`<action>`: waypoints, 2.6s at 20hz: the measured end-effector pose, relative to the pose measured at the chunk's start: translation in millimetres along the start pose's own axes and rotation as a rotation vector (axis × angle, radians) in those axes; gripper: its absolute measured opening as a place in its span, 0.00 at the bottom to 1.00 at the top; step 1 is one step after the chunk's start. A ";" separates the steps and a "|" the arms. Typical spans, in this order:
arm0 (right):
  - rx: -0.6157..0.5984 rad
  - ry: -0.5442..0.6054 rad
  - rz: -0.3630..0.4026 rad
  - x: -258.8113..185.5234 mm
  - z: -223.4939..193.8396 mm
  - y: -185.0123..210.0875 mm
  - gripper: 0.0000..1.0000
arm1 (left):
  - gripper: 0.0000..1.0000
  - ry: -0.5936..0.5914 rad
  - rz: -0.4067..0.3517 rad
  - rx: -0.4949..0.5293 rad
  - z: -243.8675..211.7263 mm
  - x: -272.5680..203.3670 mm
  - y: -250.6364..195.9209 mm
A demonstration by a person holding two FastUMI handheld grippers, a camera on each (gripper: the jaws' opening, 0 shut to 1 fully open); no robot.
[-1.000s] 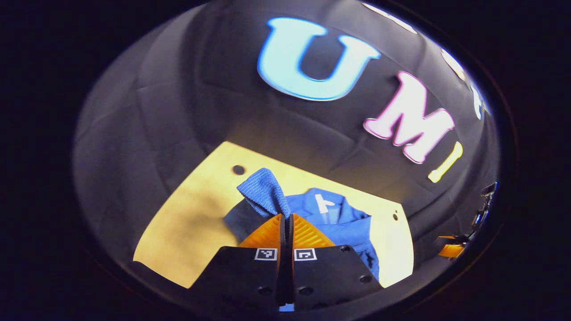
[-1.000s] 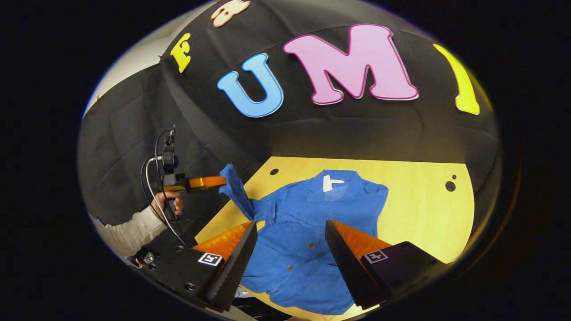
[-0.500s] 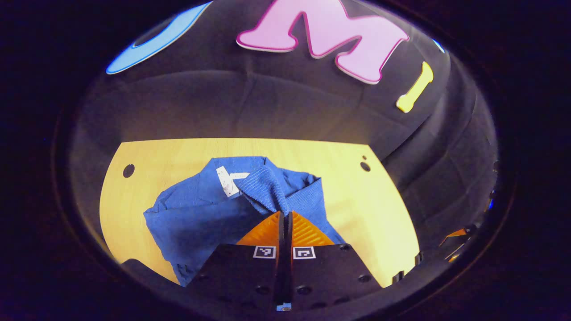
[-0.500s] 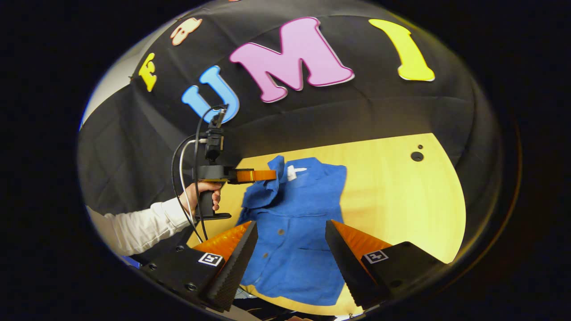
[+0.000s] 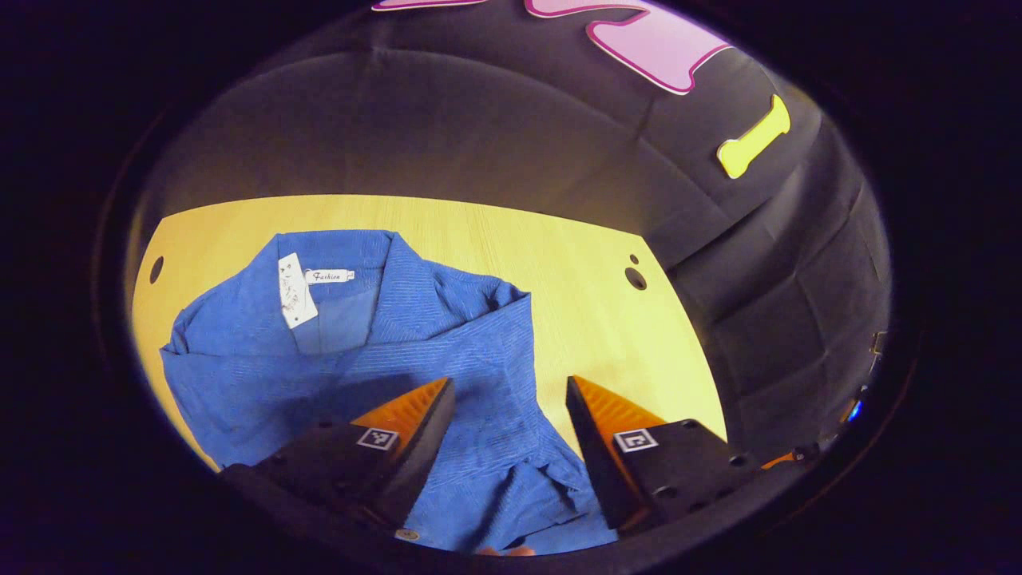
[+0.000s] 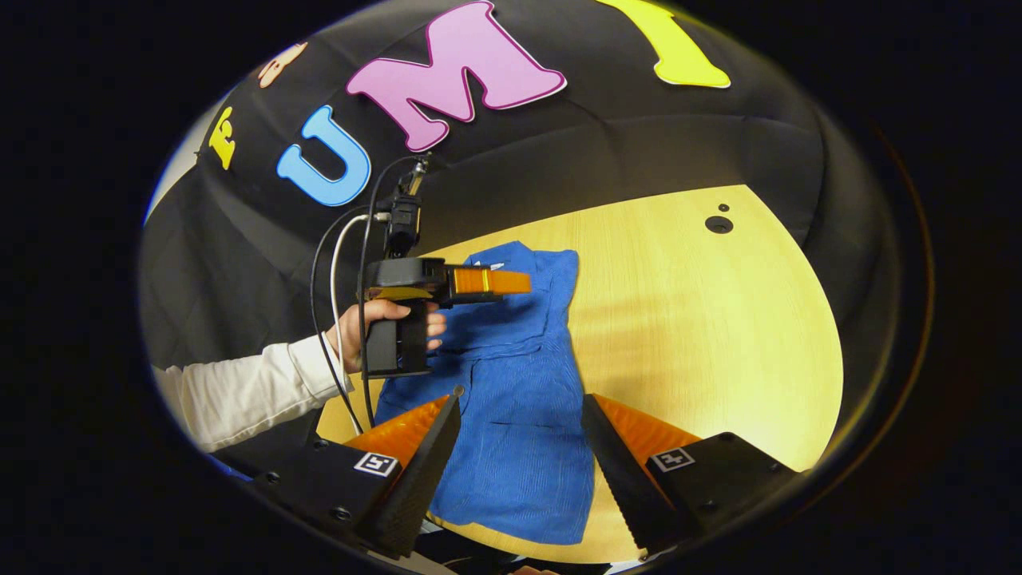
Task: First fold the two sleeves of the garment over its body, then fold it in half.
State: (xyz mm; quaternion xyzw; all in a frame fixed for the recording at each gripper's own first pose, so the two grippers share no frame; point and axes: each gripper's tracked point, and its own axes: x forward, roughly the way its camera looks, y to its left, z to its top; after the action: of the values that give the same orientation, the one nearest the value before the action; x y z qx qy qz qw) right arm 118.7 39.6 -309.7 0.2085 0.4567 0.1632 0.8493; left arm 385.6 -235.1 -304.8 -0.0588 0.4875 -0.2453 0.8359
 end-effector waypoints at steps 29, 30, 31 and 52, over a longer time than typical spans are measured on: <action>-0.056 0.413 -0.309 8.4 -213.4 -8.1 0.99 | 0.85 0.306 0.513 -0.304 -420.0 -270.2 194.2; -0.057 0.419 -0.321 8.4 -216.8 -11.8 0.99 | 0.84 0.316 0.520 -0.295 -422.8 -270.0 196.2; -0.057 0.430 -0.334 7.9 -220.3 -15.9 0.99 | 0.84 0.329 0.515 -0.289 -423.8 -268.2 195.5; -0.042 0.540 -0.464 19.0 -253.6 -54.4 0.06 | 0.06 0.337 0.450 -0.287 -428.4 -241.8 170.7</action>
State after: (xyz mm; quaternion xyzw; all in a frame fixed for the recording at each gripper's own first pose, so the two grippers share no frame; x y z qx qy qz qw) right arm -80.5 53.7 -476.4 0.0312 0.6963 0.0246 0.7166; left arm -13.5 87.2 -394.2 -0.0251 0.6497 0.0107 0.7597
